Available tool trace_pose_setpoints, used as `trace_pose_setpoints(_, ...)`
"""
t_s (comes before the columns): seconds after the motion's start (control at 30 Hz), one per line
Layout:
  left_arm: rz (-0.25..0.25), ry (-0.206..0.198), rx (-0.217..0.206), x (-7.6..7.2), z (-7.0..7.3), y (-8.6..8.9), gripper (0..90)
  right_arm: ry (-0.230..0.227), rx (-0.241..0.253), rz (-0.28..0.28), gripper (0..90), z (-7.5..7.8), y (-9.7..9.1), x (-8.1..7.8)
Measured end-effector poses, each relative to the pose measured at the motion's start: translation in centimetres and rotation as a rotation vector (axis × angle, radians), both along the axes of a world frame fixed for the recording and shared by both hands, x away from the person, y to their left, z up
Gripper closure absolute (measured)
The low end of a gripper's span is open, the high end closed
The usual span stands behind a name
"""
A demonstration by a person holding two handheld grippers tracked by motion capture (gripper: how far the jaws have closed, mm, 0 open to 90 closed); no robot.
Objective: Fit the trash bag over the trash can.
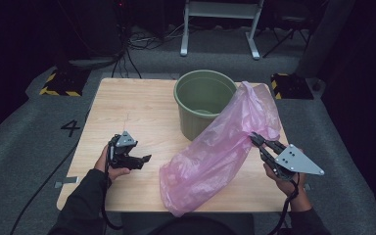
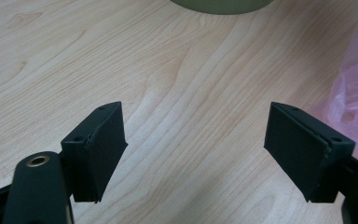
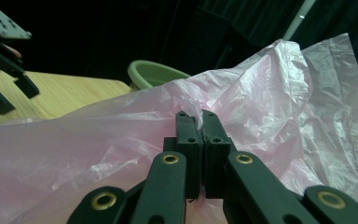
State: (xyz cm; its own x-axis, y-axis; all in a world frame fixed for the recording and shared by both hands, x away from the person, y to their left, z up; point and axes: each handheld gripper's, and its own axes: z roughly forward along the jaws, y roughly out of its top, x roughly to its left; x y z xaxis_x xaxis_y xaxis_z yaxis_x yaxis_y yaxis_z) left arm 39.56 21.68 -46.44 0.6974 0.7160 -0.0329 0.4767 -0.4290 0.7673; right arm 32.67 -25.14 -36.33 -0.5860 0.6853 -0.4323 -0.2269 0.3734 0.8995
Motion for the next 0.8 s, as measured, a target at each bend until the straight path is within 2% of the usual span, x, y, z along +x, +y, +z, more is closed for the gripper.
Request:
trace_pose_setpoints(0.13,-0.022,-0.017,-0.021,0.0,0.9,-0.4,20.5,-0.016,-0.01,0.032,88.6,0.8,0.8,0.1)
trace_pose_setpoints(0.2,-0.034,-0.027,-0.045,-0.1,1.5,-0.7,20.6,-0.029,-0.027,0.045,88.6,1.3,1.4,0.3)
trace_pose_setpoints(0.33,-0.082,-0.058,-0.087,-0.7,2.9,-1.6,20.8,-0.034,-0.057,0.067,88.6,2.0,2.7,1.5)
trace_pose_setpoints(0.43,-0.131,-0.068,-0.123,-1.2,3.9,-2.4,21.0,-0.021,-0.06,0.084,88.6,2.5,3.3,2.7)
trace_pose_setpoints(0.53,-0.194,-0.095,-0.129,-1.7,4.9,-4.0,21.0,-0.012,-0.097,0.083,88.6,2.8,4.3,4.1)
trace_pose_setpoints(0.63,-0.235,-0.09,-0.142,-1.8,5.3,-5.3,20.9,0.012,-0.112,0.091,88.6,2.9,5.2,5.6)
trace_pose_setpoints(0.73,-0.253,-0.087,-0.142,-1.6,5.3,-6.5,20.6,0.03,-0.112,0.091,88.6,3.0,5.8,6.8)
trace_pose_setpoints(0.8,-0.238,-0.092,-0.124,-1.3,5.3,-7.2,20.3,0.04,-0.113,0.09,88.6,3.0,6.2,7.5)
